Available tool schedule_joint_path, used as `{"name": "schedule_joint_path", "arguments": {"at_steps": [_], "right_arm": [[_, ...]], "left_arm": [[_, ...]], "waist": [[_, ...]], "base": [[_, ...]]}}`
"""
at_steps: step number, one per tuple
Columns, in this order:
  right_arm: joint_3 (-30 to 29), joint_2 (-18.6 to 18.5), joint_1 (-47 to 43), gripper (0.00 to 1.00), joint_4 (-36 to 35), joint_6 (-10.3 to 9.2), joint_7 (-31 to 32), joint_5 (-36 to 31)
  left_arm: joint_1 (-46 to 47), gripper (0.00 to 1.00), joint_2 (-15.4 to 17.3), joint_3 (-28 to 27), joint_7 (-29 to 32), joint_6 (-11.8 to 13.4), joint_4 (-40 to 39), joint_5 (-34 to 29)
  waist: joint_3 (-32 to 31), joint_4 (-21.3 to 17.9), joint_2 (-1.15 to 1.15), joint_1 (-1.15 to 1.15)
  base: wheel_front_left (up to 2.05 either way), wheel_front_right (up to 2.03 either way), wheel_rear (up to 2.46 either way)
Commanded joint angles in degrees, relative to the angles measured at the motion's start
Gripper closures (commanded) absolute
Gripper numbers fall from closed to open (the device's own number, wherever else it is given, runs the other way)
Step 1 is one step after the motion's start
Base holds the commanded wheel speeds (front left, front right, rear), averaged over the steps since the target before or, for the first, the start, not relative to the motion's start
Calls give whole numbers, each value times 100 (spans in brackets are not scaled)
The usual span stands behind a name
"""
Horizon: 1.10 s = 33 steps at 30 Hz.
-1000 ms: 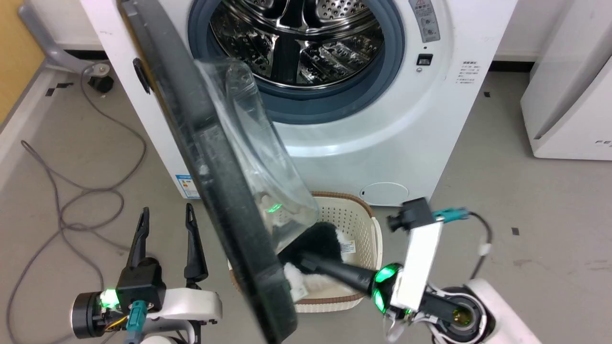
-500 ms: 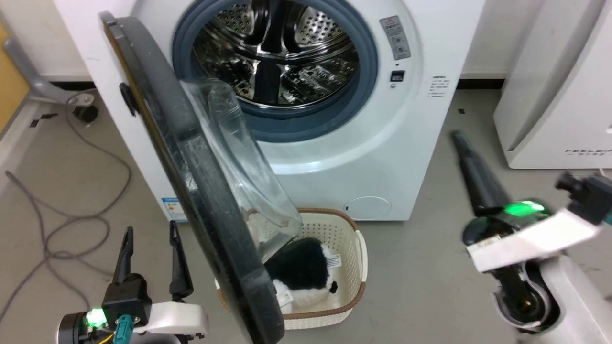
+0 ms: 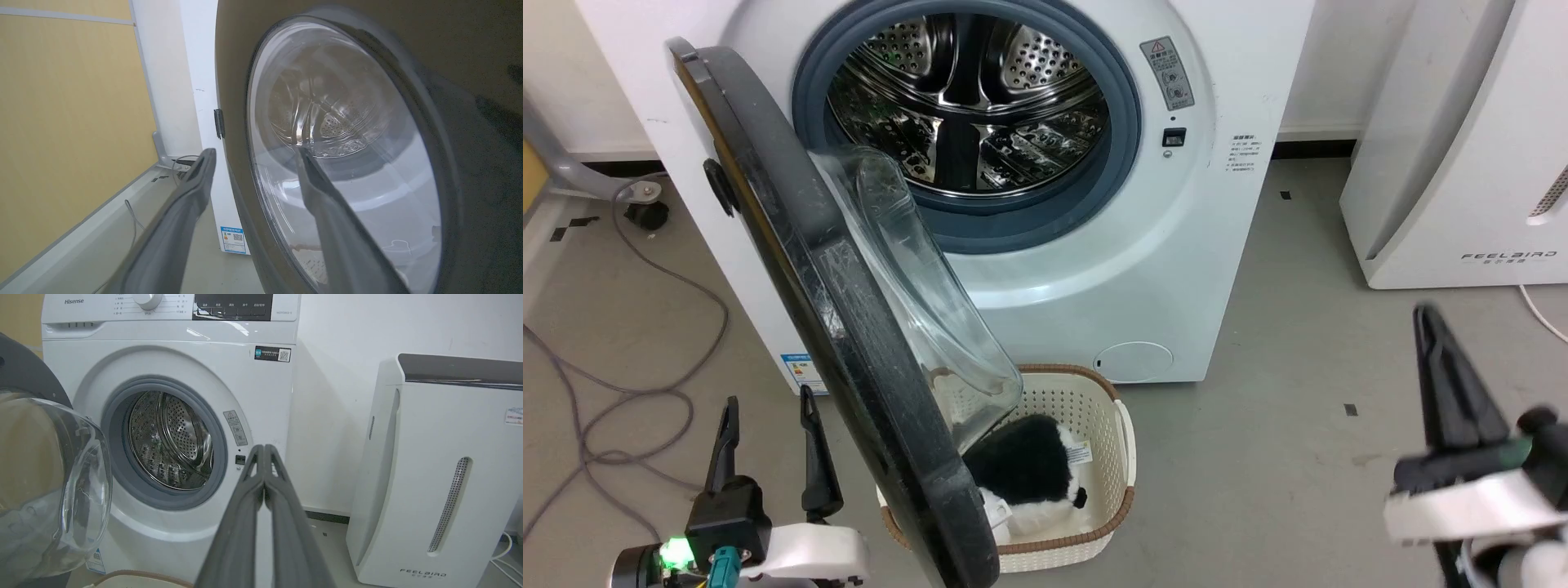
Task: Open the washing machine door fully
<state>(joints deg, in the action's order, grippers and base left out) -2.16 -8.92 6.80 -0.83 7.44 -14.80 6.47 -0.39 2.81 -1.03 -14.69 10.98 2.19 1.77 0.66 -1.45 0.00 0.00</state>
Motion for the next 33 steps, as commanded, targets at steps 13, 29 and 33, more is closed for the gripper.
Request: {"name": "schedule_joint_path", "arguments": {"at_steps": [13,29,33], "right_arm": [[115,512,-939,0,478,5,-19,-169],[-155,601,-1092,0,440,5,-19,-156],[-130,602,-1139,0,424,5,-19,-90]], "left_arm": [[-136,0,7,1,-30,-62,115,-26],[-1,100,21,-207,-30,-97,-158,32],[114,100,35,-181,-30,-156,-745,-45]], "waist": [[-51,36,0,0],[-156,211,0,0],[-175,269,0,0]], "base": [[0,0,0],[0,0,0],[0,0,0]]}}
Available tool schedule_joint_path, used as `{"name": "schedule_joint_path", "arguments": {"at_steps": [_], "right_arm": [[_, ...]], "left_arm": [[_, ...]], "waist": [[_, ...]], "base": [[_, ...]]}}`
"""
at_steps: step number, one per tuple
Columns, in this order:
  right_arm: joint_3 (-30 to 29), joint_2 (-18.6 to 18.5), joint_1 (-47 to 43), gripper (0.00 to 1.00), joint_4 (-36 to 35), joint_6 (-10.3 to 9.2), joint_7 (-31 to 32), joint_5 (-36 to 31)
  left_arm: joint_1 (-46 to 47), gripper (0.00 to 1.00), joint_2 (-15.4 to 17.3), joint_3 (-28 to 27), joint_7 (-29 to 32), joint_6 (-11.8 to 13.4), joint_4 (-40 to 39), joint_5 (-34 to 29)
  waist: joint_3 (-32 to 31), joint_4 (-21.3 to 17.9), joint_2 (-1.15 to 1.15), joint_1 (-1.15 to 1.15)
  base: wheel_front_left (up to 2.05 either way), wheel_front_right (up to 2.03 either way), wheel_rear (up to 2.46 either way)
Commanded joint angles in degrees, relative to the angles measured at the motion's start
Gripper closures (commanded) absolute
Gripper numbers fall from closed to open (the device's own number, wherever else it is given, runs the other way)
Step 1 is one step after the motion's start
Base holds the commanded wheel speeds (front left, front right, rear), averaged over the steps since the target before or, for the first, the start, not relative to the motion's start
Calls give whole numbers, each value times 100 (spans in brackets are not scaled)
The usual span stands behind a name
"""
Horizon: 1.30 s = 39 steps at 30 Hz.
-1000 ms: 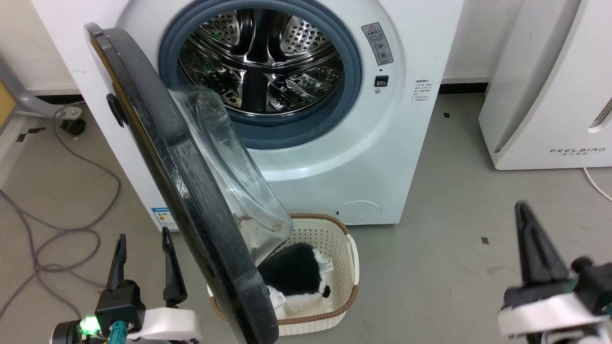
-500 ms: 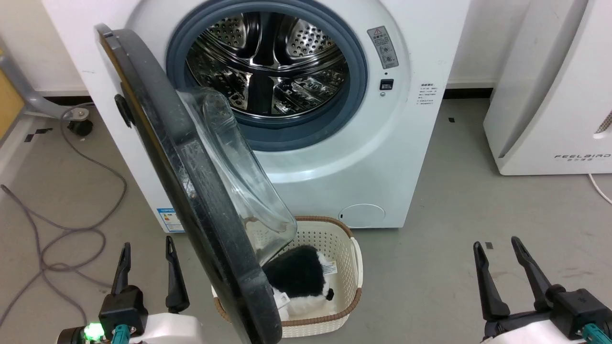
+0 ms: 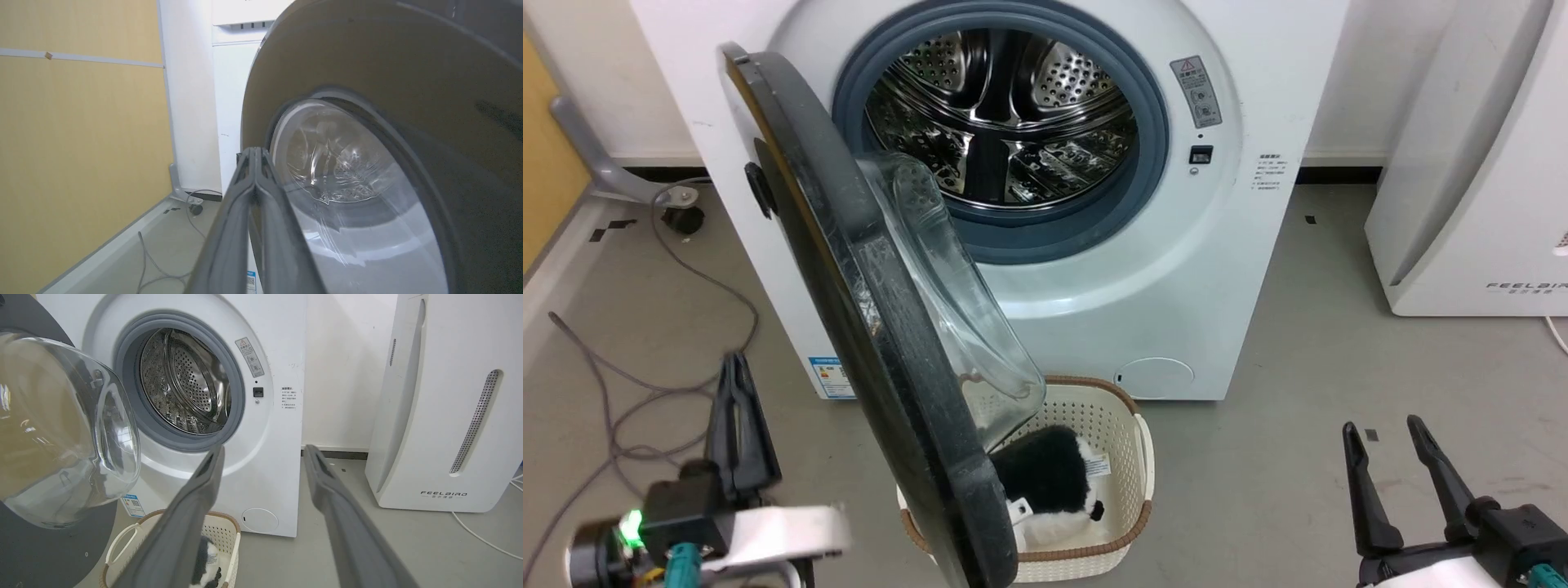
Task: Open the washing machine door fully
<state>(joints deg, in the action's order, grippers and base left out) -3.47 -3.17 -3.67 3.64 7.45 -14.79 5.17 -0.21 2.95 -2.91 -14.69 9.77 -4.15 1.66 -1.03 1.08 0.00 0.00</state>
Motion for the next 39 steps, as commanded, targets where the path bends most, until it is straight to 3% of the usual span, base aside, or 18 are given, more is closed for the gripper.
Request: {"name": "schedule_joint_path", "arguments": {"at_steps": [1,11,18,27,39], "right_arm": [[4,28,-106,0,-15,3,-20,66],[9,28,-210,0,-62,3,-20,224],[-8,29,-281,0,-43,3,-20,269],[62,29,-257,0,10,3,-20,286],[78,29,-221,0,79,3,-20,254]], "left_arm": [[122,100,20,34,-30,-55,-274,-45],[135,100,21,659,-30,-185,-1628,-324],[3,100,62,1929,-30,-659,-2230,-542],[-191,100,147,2822,-30,-954,-1955,-674],[-444,100,361,3508,-30,-1176,-1073,-755]], "waist": [[-12,30,0,0],[-72,100,0,0],[-97,196,0,0],[-74,237,0,0],[25,304,0,0]], "base": [[0,0,0],[0,0,0],[0,0,0],[0,0,0],[0,0,0]]}}
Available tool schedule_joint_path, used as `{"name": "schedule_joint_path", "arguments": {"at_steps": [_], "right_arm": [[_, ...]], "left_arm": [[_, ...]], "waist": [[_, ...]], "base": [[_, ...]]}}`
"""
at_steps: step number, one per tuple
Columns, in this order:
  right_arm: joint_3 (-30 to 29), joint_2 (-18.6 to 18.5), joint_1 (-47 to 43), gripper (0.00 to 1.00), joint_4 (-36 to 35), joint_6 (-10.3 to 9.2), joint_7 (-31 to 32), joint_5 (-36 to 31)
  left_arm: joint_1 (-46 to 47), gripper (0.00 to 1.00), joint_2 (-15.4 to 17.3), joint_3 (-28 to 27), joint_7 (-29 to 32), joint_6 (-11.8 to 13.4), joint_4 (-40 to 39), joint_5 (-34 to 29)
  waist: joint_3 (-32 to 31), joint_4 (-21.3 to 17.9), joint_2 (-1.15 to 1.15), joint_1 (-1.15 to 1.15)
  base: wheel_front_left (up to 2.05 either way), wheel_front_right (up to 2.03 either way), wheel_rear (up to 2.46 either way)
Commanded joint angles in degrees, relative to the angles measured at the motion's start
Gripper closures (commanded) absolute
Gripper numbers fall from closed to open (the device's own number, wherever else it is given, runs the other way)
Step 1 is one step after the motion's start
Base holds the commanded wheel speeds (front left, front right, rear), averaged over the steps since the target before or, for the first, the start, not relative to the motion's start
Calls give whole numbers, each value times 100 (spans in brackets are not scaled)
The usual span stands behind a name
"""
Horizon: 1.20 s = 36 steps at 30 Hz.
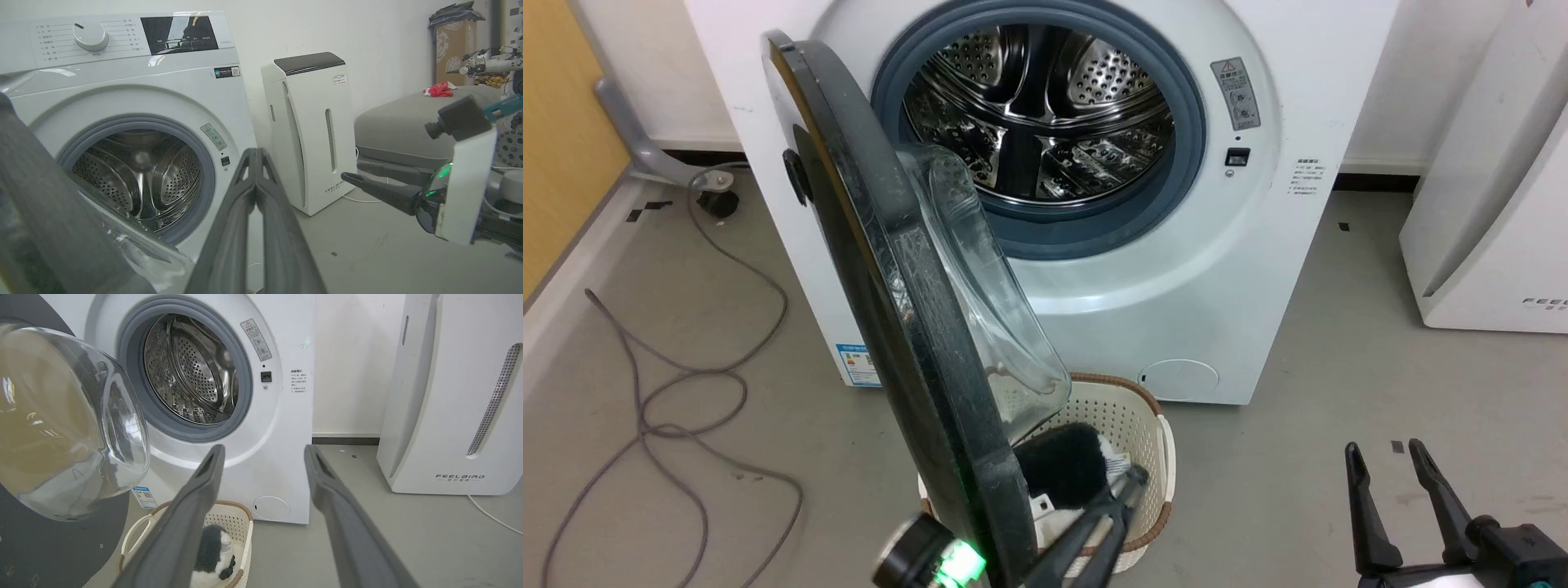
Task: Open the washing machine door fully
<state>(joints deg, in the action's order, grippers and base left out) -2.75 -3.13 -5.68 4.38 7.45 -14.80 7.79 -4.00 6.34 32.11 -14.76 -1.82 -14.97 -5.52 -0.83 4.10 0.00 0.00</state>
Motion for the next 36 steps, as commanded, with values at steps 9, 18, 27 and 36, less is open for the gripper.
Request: {"name": "schedule_joint_path", "arguments": {"at_steps": [9,18,27,36], "right_arm": [[1,25,29,0,8,3,-19,-64],[-45,25,29,0,66,3,-19,-65],[-11,25,8,0,119,3,-19,-52],[20,25,-8,0,162,3,-19,-8]], "left_arm": [[24,100,191,235,-24,-90,756,-42],[166,100,275,-14,-24,196,1428,122],[184,100,401,-94,-24,363,1460,234],[10,100,525,-234,-24,611,1263,347]], "waist": [[111,36,0,0],[183,241,0,0],[162,723,0,0],[166,1419,0,0]], "base": [[0,0,0],[0,0,0],[0,0,0],[0,0,0]]}}
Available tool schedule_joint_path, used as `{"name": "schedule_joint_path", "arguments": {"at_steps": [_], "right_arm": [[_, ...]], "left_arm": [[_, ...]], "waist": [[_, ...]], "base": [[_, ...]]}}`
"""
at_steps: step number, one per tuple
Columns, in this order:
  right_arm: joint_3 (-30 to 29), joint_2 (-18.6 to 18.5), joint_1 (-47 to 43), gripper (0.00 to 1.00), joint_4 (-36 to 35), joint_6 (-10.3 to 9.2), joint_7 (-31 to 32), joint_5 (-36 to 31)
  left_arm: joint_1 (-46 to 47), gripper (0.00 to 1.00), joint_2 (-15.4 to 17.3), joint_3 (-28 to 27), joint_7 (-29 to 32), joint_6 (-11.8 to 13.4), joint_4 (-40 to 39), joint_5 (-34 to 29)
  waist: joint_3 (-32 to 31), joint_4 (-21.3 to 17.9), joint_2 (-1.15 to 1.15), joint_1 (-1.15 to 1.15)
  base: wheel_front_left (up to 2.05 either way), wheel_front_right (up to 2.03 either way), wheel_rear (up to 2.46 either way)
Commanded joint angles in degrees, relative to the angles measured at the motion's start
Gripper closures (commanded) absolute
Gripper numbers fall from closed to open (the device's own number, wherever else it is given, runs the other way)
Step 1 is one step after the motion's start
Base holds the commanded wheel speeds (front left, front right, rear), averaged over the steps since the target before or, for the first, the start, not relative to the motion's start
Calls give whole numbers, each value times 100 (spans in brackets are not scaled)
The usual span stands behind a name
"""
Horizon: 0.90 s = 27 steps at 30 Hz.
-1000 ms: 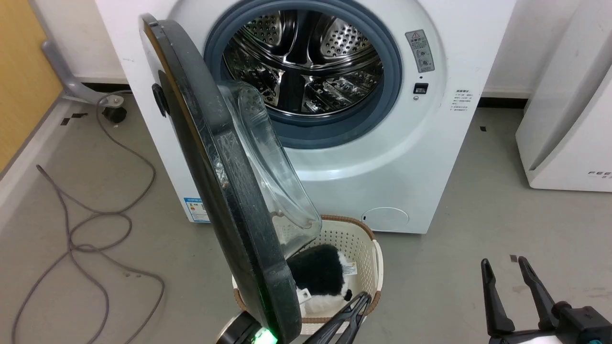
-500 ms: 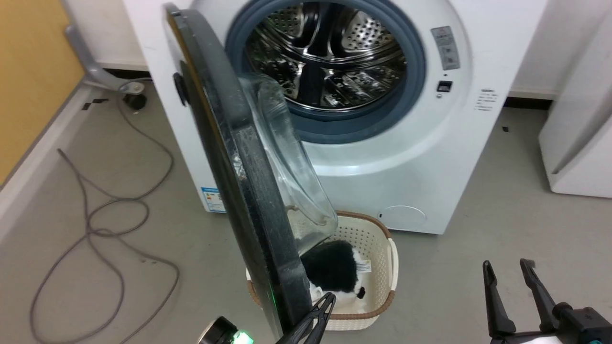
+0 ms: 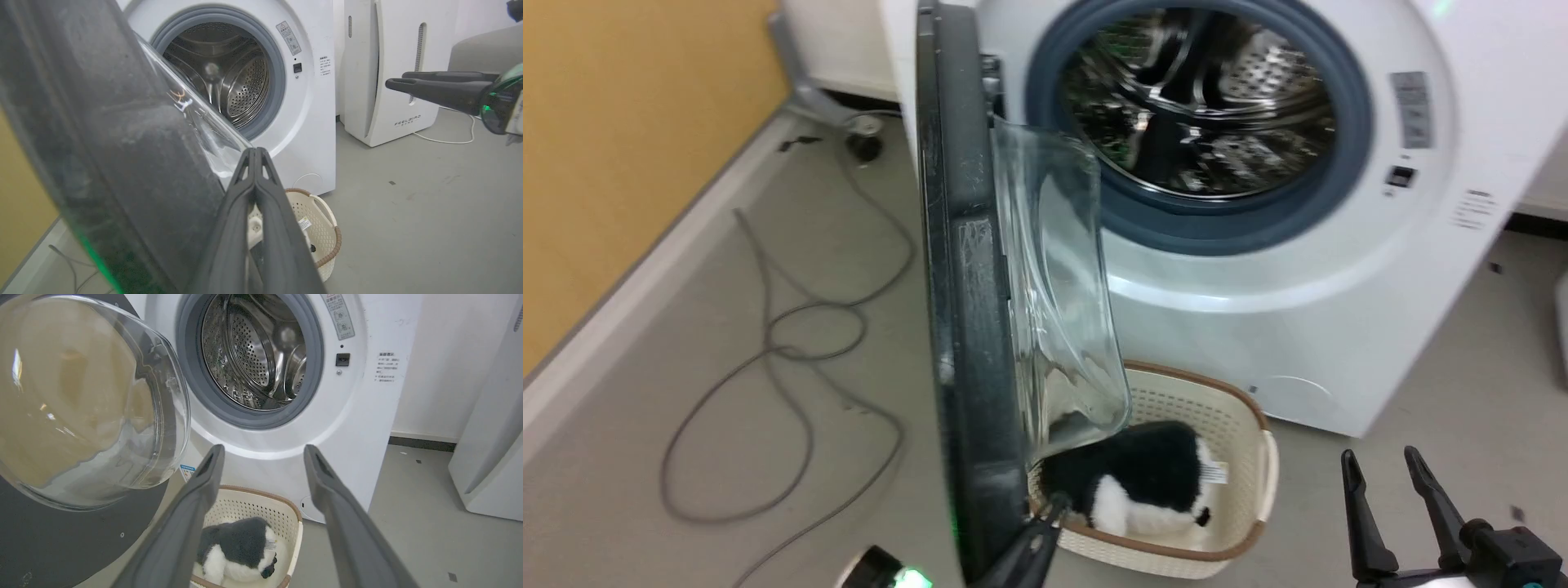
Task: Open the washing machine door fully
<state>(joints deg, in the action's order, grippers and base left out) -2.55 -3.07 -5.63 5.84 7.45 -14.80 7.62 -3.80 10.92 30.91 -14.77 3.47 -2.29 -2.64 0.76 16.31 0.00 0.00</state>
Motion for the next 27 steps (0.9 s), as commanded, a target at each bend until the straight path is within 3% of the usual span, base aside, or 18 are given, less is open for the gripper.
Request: {"name": "schedule_joint_path", "arguments": {"at_steps": [1,12,19,27], "right_arm": [[3,19,-14,0,22,3,-19,11],[-2,19,46,0,18,3,-19,21],[-12,19,140,0,9,3,-19,-40],[-48,19,257,0,30,3,-19,-66]], "left_arm": [[-19,100,91,-145,-23,111,-15,70],[-103,100,377,-833,-23,541,-173,326],[-23,100,556,-1612,-23,763,-96,736],[346,100,410,-2479,-23,968,177,1153]], "waist": [[14,283,0,0],[184,871,0,0],[350,849,0,0],[584,722,0,0]], "base": [[0,0,0],[0,0,0],[0,0,0],[0,0,0]]}}
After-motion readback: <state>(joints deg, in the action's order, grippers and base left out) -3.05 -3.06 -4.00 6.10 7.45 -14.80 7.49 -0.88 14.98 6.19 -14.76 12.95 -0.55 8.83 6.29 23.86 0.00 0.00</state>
